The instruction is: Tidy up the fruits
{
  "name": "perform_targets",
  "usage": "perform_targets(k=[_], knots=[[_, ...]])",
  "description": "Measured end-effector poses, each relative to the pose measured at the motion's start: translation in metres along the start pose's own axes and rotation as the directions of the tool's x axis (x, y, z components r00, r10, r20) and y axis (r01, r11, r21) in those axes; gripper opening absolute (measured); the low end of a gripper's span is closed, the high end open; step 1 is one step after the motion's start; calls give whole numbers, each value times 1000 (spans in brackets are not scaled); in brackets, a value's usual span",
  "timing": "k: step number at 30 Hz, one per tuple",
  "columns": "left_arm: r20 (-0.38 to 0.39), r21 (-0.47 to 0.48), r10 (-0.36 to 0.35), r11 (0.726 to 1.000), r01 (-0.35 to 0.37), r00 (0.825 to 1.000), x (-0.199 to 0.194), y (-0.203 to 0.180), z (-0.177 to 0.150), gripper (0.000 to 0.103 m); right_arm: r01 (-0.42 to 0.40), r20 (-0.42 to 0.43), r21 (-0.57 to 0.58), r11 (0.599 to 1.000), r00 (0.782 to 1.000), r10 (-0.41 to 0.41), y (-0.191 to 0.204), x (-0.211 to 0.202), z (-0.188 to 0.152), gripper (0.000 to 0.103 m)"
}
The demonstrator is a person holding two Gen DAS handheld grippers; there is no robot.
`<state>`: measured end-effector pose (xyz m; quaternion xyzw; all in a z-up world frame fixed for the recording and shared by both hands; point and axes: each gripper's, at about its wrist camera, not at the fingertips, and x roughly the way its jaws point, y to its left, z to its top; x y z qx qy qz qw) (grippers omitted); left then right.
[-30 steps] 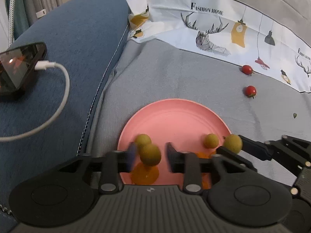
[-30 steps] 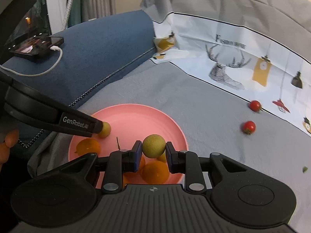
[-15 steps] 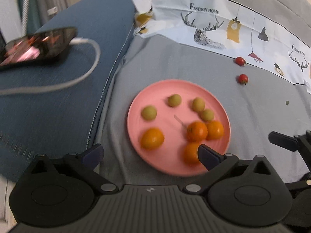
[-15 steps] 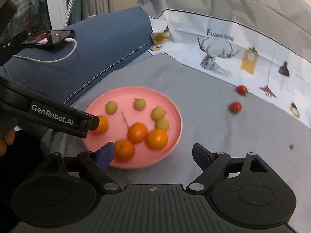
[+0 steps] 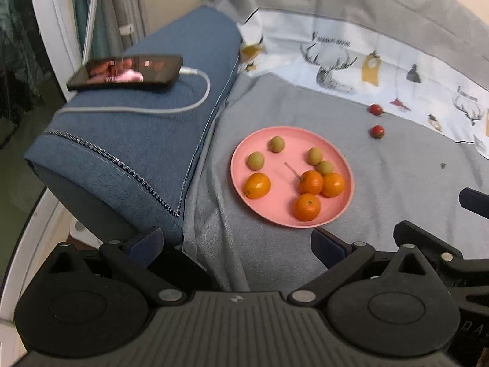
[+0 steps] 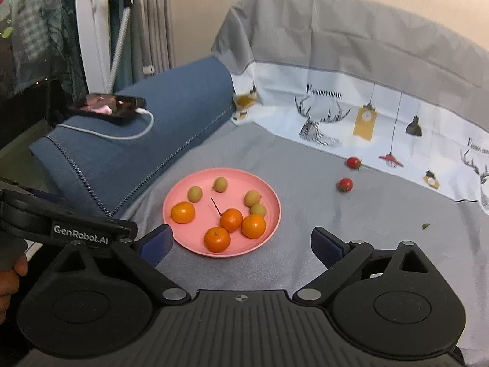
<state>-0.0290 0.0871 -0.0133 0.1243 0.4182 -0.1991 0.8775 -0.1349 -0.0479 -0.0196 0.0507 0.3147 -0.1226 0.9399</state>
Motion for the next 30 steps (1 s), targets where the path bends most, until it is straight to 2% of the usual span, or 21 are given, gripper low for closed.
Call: perform_targets(k=[11, 21, 30], knots=[[105, 27, -11, 1000, 8, 994, -47, -10, -14, 103, 23, 102, 7, 1000, 995, -23, 4, -54, -9, 98], [140, 21, -6, 1000, 3, 990, -61, -8, -17, 103, 31, 140, 0, 1000, 990, -31, 7, -69, -12, 99], [121, 19, -11, 1000, 9, 993, -55, -5, -17, 103, 29, 127, 5, 1000, 991, -30, 7, -66, -14, 99]])
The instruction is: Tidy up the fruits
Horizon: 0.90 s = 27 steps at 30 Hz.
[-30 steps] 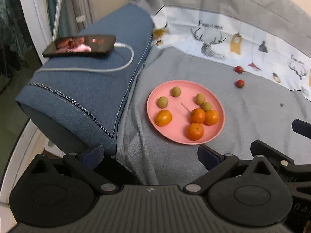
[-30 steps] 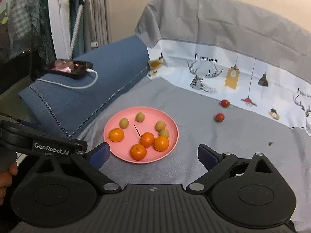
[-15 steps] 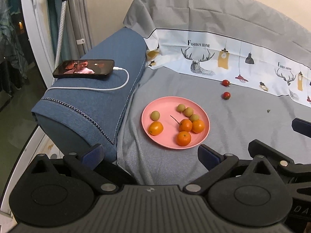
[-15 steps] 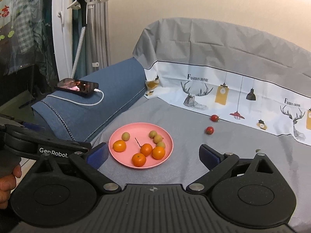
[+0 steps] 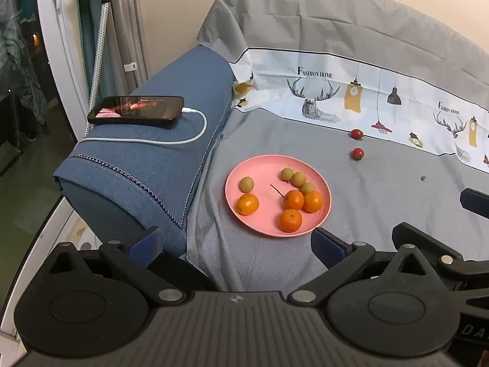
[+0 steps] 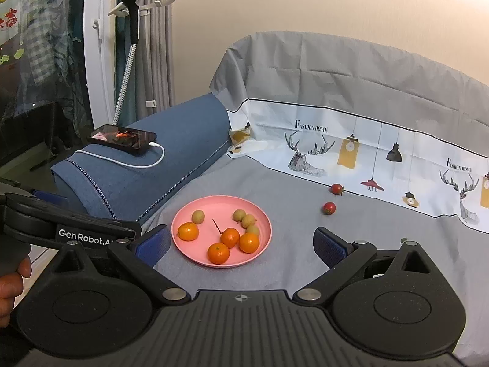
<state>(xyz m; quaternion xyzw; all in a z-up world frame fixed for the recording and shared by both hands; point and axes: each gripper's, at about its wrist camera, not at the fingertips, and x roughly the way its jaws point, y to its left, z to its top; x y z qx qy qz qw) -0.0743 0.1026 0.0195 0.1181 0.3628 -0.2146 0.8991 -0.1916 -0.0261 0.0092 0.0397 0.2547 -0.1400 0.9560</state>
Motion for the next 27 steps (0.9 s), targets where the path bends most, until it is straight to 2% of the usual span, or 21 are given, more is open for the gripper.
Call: perform_targets(k=[27], knots=[[-84, -9, -6, 1000, 5, 996, 36, 1, 7, 103, -3, -94, 20, 1000, 996, 5, -9, 36, -4, 100]])
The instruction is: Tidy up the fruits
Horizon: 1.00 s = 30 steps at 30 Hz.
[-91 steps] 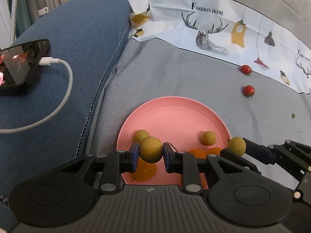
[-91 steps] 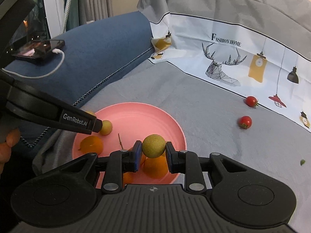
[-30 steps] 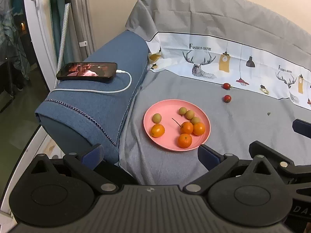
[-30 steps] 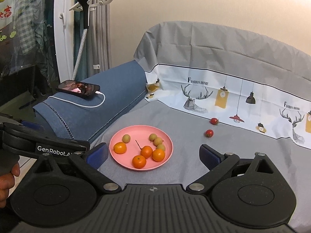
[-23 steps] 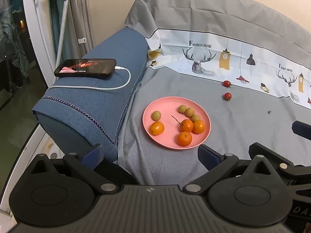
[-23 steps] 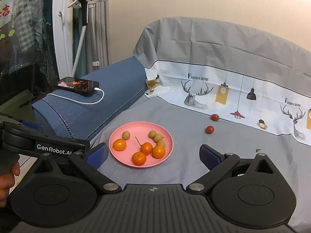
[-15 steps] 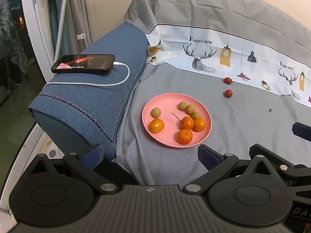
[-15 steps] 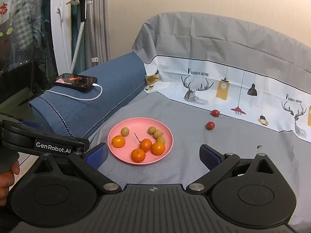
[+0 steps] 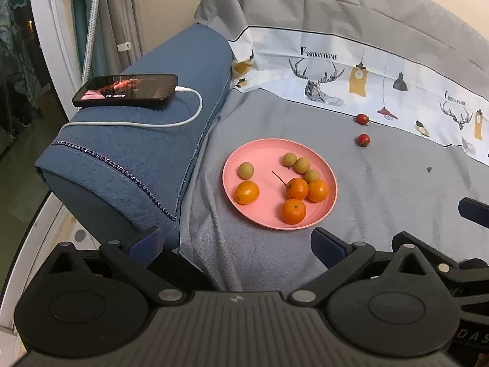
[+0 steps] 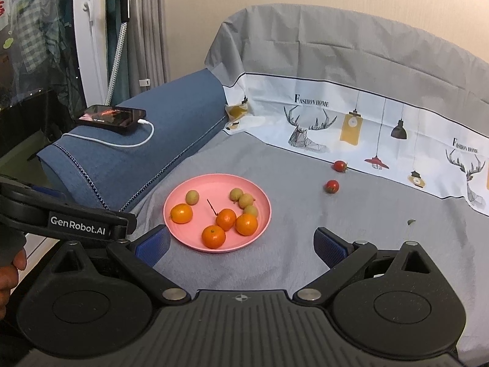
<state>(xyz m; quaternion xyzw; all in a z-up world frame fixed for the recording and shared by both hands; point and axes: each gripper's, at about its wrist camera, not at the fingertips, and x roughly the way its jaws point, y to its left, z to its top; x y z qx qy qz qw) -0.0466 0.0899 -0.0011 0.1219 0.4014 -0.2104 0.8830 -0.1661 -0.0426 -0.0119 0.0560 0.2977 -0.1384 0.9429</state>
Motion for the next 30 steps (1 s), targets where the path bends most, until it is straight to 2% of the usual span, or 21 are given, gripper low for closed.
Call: perform_targets(k=[9, 15, 20, 26, 30], knots=[[-45, -1, 3, 1000, -3, 999, 23, -4, 12, 103, 2, -46, 23, 1000, 999, -1, -11, 25, 0, 100], [-67, -1, 22, 1000, -22, 998, 45, -9, 30, 103, 20, -76, 67, 998, 997, -14, -32, 50, 0, 100], [-87, -9, 32, 999, -33, 996, 67, -14, 50, 103, 81, -81, 113, 990, 994, -72, -63, 79, 4, 102], [-97, 9, 42, 999, -41, 994, 98, -31, 80, 103, 204, -87, 168, 964, 978, -192, -120, 145, 3, 102], [-102, 28, 46, 999, -43, 994, 121, -45, 99, 103, 250, -106, 193, 949, 967, -233, -156, 203, 1, 102]])
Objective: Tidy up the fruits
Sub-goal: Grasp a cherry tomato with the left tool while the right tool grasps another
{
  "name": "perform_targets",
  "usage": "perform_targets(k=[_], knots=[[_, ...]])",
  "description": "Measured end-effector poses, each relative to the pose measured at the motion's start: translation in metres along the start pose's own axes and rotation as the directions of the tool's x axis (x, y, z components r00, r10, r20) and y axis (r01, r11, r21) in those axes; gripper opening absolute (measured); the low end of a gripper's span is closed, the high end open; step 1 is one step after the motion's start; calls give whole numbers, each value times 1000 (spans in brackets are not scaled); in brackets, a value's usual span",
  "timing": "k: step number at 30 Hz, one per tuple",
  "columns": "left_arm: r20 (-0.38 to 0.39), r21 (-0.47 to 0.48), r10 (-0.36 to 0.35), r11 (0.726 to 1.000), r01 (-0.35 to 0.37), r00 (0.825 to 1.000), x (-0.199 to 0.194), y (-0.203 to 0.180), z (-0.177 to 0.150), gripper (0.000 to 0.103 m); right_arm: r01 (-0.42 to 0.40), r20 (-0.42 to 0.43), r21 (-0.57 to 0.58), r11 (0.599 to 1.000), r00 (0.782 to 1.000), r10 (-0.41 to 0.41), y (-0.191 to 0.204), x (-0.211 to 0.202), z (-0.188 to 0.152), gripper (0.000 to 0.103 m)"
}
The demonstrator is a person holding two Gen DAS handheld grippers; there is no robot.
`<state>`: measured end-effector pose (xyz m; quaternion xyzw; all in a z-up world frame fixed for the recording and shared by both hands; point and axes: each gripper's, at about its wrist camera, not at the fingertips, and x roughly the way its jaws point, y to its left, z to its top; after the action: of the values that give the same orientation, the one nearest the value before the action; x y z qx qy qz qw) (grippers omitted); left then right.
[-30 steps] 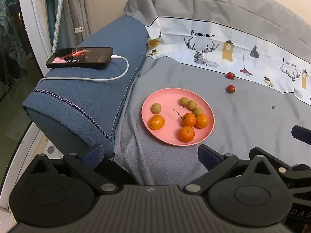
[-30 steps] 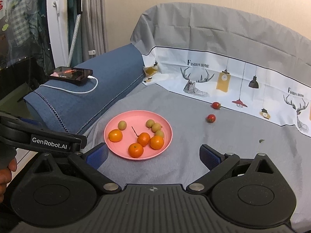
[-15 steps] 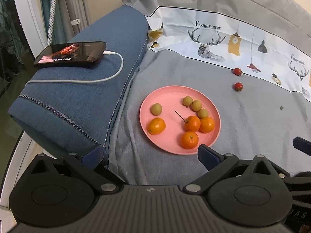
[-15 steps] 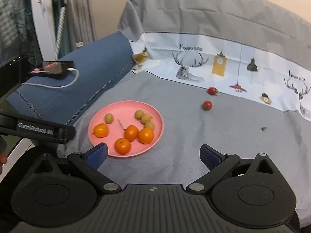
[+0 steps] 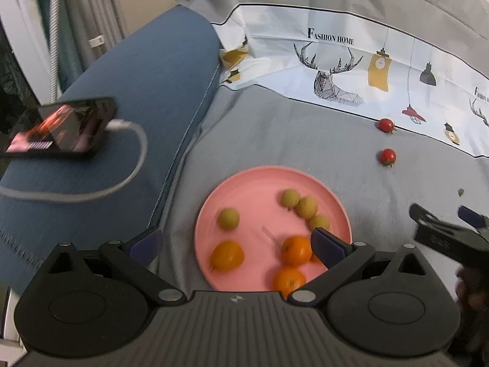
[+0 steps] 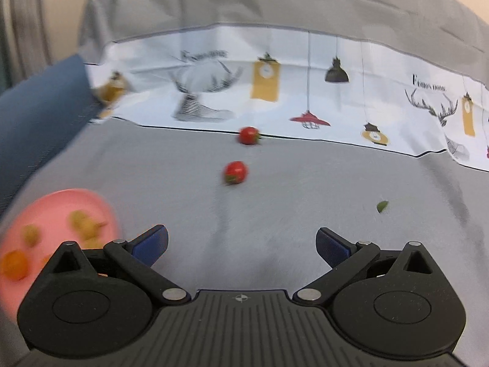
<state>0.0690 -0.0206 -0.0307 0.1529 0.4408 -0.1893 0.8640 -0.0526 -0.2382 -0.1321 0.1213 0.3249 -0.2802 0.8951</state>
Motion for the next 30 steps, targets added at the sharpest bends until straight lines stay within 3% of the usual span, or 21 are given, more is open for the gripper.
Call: perform_targets(k=[5, 11, 12, 15, 18, 21, 25, 30], knots=[[-45, -29, -18, 999, 16, 999, 27, -10, 25, 103, 16, 6, -31, 999, 1000, -16, -8, 77, 16, 102], [-62, -27, -3, 1000, 1, 998, 51, -22, 42, 103, -38, -9, -41, 998, 999, 38, 6, 137, 31, 100], [-60, -19, 1, 1000, -2, 998, 54, -26, 44, 103, -40, 6, -47, 998, 999, 40, 8, 139, 30, 94], [-53, 2, -2, 1000, 2, 999, 62, -36, 51, 103, -45, 62, -116, 992, 997, 53, 13, 138, 28, 33], [-41, 18, -33, 999, 34, 999, 72, -54, 62, 103, -51, 63, -82, 995, 996, 56, 0, 130, 28, 32], [-12, 54, -80, 995, 80, 997, 87, -84, 79, 103, 58, 53, 14, 998, 997, -59, -32, 116, 25, 32], [21, 94, -160, 983, 158, 987, 119, -139, 109, 103, 196, 38, 129, 972, 979, -203, -83, 98, 13, 32], [-58, 66, -243, 967, 247, 968, 183, -207, 150, 103, 233, 59, 203, 951, 967, -249, -112, 97, -1, 32]])
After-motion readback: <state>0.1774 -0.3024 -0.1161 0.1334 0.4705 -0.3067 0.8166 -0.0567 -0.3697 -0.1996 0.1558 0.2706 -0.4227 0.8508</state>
